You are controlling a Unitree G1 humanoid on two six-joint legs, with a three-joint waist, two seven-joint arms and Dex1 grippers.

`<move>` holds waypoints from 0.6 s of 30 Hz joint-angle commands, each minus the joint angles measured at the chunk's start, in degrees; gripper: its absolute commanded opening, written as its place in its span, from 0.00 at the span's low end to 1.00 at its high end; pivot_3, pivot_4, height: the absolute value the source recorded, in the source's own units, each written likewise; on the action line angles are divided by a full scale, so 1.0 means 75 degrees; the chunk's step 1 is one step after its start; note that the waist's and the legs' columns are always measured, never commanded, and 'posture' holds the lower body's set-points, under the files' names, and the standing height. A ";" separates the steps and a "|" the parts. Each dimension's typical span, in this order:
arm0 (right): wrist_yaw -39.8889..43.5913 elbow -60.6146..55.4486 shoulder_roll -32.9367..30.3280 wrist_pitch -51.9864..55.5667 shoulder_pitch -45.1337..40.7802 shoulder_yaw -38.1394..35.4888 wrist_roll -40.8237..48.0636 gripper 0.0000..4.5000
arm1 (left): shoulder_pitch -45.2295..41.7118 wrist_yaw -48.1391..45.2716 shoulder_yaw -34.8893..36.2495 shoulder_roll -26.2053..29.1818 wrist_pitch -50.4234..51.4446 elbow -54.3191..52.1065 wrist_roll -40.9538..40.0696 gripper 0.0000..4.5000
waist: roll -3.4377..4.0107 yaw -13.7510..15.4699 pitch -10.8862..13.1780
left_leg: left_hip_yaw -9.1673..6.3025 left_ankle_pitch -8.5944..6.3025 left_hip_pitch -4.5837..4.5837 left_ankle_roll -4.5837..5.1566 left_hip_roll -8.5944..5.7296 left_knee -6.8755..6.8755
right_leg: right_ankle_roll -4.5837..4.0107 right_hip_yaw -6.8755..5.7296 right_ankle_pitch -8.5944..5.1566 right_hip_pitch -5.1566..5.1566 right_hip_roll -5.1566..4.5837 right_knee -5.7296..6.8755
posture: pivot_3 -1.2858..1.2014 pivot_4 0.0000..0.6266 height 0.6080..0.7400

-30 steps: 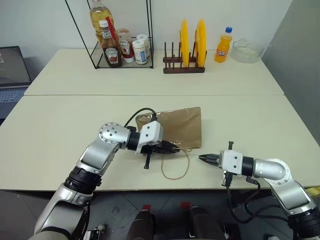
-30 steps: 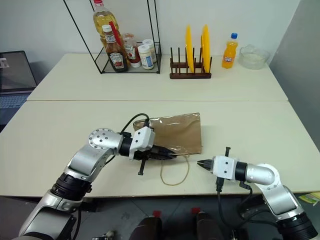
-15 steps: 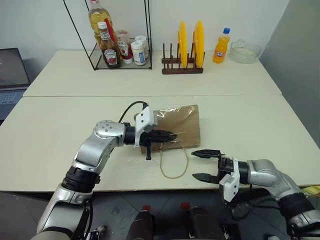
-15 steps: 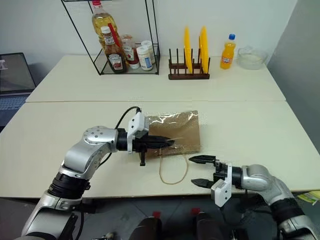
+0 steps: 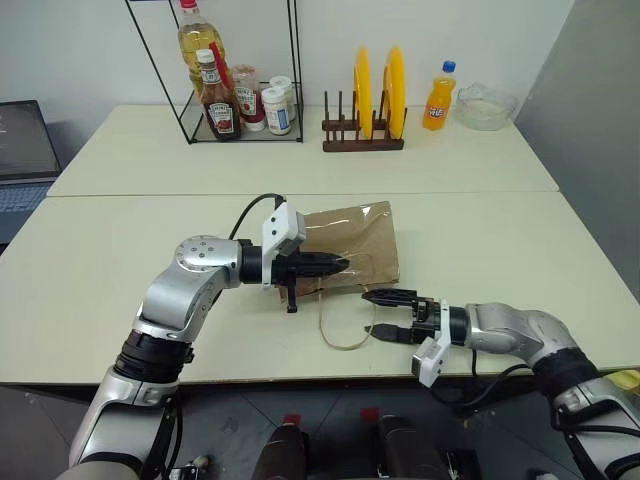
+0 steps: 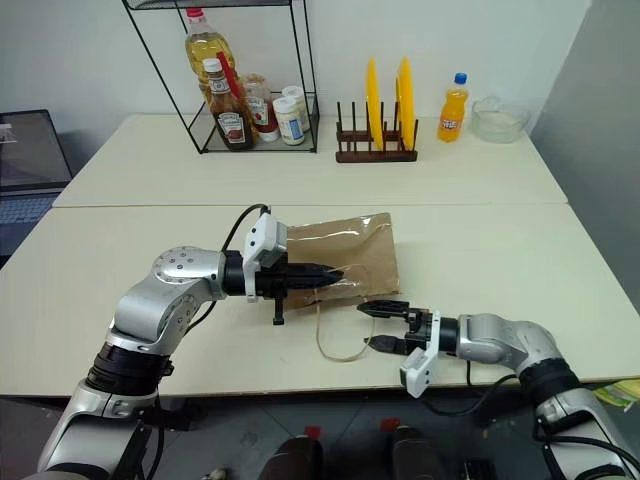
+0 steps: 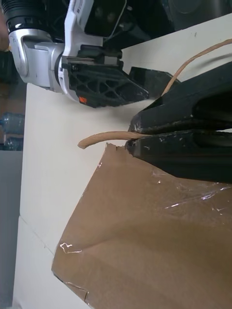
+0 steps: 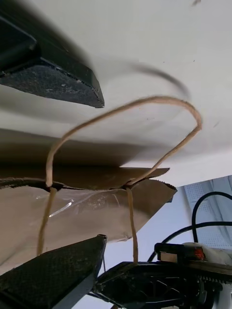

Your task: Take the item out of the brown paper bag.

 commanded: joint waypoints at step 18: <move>0.2207 0.1134 0.0030 0.0268 -0.0467 0.1891 0.1653 0.01 | -0.0432 0.0083 0.0133 -0.0133 0.0000 0.0006 -0.0098 0.00 | -0.0012 -0.0047 -0.0007 | -0.0021 -0.0001 -0.0005 0.0001 -0.0004 -0.0004 | -0.0001 -0.0001 0.0000 0.0007 -0.0004 -0.0006 | 0.52 0.24 1.00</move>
